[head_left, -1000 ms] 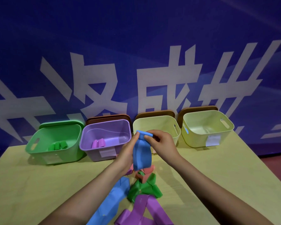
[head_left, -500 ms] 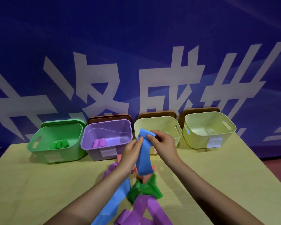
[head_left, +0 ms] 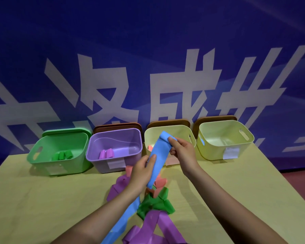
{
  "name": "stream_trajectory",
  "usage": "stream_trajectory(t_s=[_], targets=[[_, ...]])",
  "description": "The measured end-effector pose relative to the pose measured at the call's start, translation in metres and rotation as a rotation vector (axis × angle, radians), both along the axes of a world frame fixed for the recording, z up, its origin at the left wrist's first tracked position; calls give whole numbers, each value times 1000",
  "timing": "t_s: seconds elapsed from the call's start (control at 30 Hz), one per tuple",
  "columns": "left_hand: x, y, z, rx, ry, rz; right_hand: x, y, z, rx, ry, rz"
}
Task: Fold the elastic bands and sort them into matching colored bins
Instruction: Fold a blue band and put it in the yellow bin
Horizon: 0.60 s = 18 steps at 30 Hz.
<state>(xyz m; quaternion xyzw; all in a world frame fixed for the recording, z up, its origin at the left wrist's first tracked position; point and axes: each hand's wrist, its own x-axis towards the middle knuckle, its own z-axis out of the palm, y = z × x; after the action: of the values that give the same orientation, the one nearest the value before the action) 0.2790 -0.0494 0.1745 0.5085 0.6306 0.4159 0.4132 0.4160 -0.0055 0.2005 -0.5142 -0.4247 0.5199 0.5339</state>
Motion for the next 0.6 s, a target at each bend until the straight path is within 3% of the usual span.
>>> stream_trajectory(t_s=[0.23, 0.37, 0.5, 0.6], targets=[[2, 3, 3, 5, 42, -55, 8, 5, -13, 88, -201, -146], [6, 4, 7, -33, -85, -55, 12, 8, -28, 324, -507, -128], [5, 3, 13, -103, -321, -5, 27, 11, -41, 672, -908, 63], [4, 1, 12, -125, -357, -10, 32, 13, -39, 630, -890, 181]])
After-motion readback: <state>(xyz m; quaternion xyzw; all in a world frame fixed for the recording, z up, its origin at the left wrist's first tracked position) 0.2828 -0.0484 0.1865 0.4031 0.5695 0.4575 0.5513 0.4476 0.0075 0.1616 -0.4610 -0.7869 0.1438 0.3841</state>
